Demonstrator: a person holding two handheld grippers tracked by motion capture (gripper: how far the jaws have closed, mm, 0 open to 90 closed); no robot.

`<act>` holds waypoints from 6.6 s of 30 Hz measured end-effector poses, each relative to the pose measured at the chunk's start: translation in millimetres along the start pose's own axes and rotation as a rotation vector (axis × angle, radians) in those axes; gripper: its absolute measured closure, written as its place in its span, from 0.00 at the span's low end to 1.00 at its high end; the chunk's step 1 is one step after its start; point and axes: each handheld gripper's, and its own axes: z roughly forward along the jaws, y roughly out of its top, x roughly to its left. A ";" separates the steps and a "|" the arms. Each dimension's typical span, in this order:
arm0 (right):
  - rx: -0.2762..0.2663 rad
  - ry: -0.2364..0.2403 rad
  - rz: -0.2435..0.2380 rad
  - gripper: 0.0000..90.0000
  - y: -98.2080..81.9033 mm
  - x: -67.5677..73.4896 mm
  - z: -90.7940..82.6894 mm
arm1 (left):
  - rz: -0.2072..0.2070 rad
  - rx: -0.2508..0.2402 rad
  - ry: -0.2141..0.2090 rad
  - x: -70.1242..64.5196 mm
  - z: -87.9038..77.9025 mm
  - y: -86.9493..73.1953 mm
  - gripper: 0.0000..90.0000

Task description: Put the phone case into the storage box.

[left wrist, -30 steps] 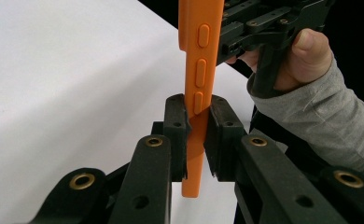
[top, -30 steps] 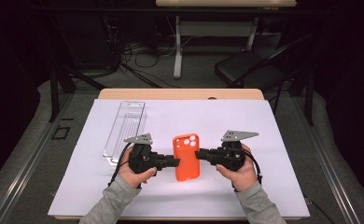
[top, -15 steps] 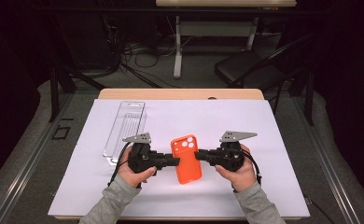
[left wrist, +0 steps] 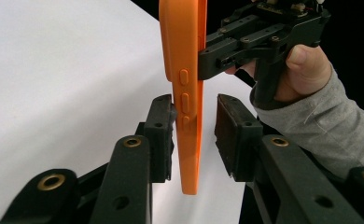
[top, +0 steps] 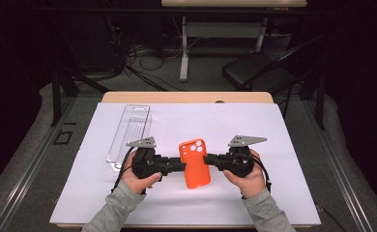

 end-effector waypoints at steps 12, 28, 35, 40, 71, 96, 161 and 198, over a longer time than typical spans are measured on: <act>0.001 -0.060 0.012 0.93 0.3 -0.2 -2.0 | 0.004 -0.003 0.040 1.8 -0.4 0.2 0.69; -0.070 -0.202 -0.007 0.94 0.6 14.3 -4.9 | 0.005 -0.033 0.127 5.2 -1.4 0.4 0.57; -0.093 -0.231 0.016 0.95 -2.9 16.7 -2.2 | 0.004 -0.049 0.166 7.8 -3.4 0.5 0.52; -0.120 -0.266 0.036 0.95 -5.5 16.3 -1.6 | -0.019 -0.066 0.184 9.1 -4.7 0.4 0.49; -0.180 -0.442 0.083 0.95 3.4 9.3 12.5 | 0.095 -0.110 0.434 1.3 -5.1 27.3 0.41; -0.159 -0.425 0.044 0.95 -7.7 24.6 22.1 | 0.100 -0.133 0.449 -9.5 -0.8 26.1 0.45; -0.063 -0.405 -0.096 0.95 -12.7 49.7 39.6 | 0.332 0.063 0.646 -28.2 8.0 24.9 0.84; -0.072 -0.388 -0.095 0.95 -13.5 50.6 40.3 | 0.312 0.067 0.629 -28.2 3.0 26.2 0.90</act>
